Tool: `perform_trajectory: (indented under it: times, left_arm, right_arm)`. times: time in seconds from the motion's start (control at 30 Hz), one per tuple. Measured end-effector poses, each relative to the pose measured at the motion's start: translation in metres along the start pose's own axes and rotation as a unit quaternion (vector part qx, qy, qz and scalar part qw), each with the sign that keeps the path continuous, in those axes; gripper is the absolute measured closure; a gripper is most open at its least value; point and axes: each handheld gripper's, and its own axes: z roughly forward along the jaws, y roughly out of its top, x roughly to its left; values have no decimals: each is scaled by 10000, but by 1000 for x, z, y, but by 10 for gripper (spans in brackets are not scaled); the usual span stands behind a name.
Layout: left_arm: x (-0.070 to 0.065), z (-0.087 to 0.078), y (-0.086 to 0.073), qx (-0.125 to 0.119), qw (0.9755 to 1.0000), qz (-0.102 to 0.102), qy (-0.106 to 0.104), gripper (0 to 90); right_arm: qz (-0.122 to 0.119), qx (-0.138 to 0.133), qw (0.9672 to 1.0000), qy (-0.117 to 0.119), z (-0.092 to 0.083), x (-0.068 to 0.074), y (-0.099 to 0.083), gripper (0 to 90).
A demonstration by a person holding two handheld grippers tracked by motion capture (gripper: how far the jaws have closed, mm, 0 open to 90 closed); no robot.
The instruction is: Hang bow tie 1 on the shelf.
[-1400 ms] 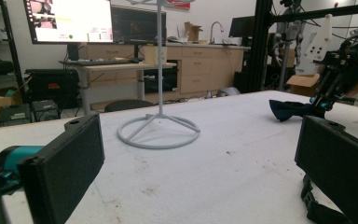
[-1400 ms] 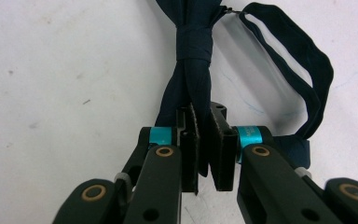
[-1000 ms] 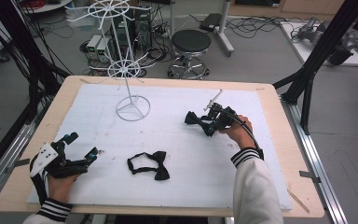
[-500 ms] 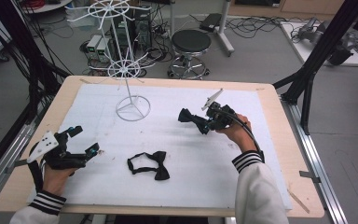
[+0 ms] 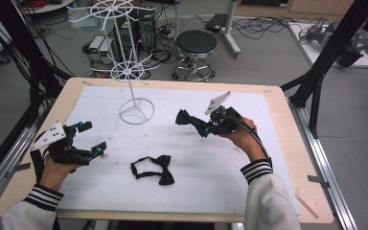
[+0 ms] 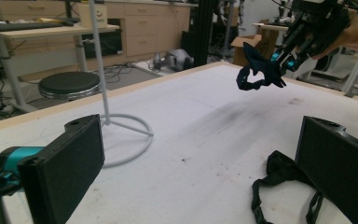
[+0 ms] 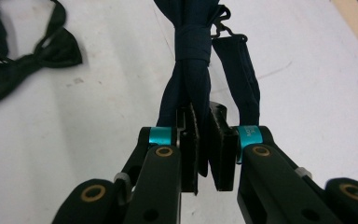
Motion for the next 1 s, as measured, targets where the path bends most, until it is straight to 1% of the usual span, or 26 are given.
perform_trajectory:
  times: [0.1, 0.13, 0.2, 0.23, 0.27, 0.3, 0.33, 0.37, 0.4, 0.43, 0.47, 0.5, 0.53, 0.57, 0.6, 0.63, 0.67, 0.7, 0.8, 0.83, 0.87, 0.9, 0.97, 1.0]
  left_arm:
    - [-1, 5, 9, 66, 9999, 65, -112, 18]
    - [-2, 7, 12, 86, 9998, 79, -150, 18]
    - [-2, 11, 17, 117, 9995, 104, -259, 18]
    - [-2, 12, 20, 142, 9993, 103, -315, 18]
    - [-2, 14, 22, 167, 9992, 117, -347, 17]
    - [-2, 16, 25, 181, 9990, 115, -388, 18]
    - [-2, 18, 27, 203, 9987, 121, -440, 18]
    - [-3, 22, 31, 257, 9981, 134, -540, 17]
    - [-3, 22, 31, 257, 9981, 134, -540, 17]
    - [-5, 25, 36, 297, 9974, 161, -638, 17]
    - [-5, 27, 38, 321, 9970, 155, -688, 17]
    - [-5, 27, 38, 321, 9970, 155, -688, 17]
    - [-6, 28, 40, 331, 9966, 157, -740, 17]
    - [-7, 30, 43, 339, 9962, 158, -784, 17]
    - [-8, 32, 45, 364, 9958, 168, -820, 17]
    - [-8, 34, 48, 393, 9953, 184, -870, 17]
    - [-10, 37, 52, 459, 9939, 186, -985, 18]
    - [-10, 37, 52, 459, 9939, 186, -985, 18]
    - [-13, 42, 60, 510, 9925, 262, -1079, 17]
    - [-14, 44, 63, 532, 9920, 278, -1109, 17]
    - [-15, 45, 65, 562, 9913, 305, -1154, 18]
    - [-17, 49, 71, 622, 9897, 357, -1236, 18]
    - [-19, 51, 73, 623, 9893, 352, -1274, 18]
    - [-19, 53, 75, 661, 9883, 380, -1319, 18]
  right_arm:
    - [-108, -121, 9999, 18, -5, 5, 3, 841]
    - [-89, -181, 9998, 49, -6, 7, 4, 840]
    - [-161, -279, 9994, 92, -9, 10, 7, 840]
    - [-161, -279, 9994, 92, -9, 10, 7, 840]
    - [-240, -367, 9990, 119, -11, 12, 9, 840]
    - [-266, -411, 9987, 113, -12, 13, 10, 840]
    - [-290, -450, 9985, 110, -14, 14, 12, 840]
    - [-317, -484, 9983, 103, -15, 15, 13, 840]
    - [-364, -524, 9979, 90, -15, 16, 14, 840]
    - [-402, -514, 9978, 79, -16, 18, 15, 840]
    - [-423, -550, 9975, 112, -17, 19, 17, 840]
    - [-423, -550, 9975, 112, -17, 19, 17, 840]
    - [-521, -648, 9964, 137, -19, 22, 19, 840]
    - [-521, -648, 9964, 137, -19, 22, 19, 840]
    - [-599, -725, 9954, 170, -21, 24, 22, 840]
    - [-644, -769, 9949, 146, -21, 25, 23, 840]
    - [-676, -793, 9944, 163, -22, 27, 24, 840]
    - [-721, -819, 9939, 173, -22, 27, 26, 840]
    - [-757, -885, 9930, 176, -23, 30, 28, 840]
    - [-825, -952, 9919, 175, -24, 32, 30, 840]
    - [-842, -962, 9916, 188, -25, 33, 31, 840]
    - [-864, -980, 9912, 194, -25, 34, 32, 840]
    - [-945, -1066, 9895, 231, -25, 36, 34, 840]
    - [-947, -1091, 9892, 252, -25, 37, 35, 840]
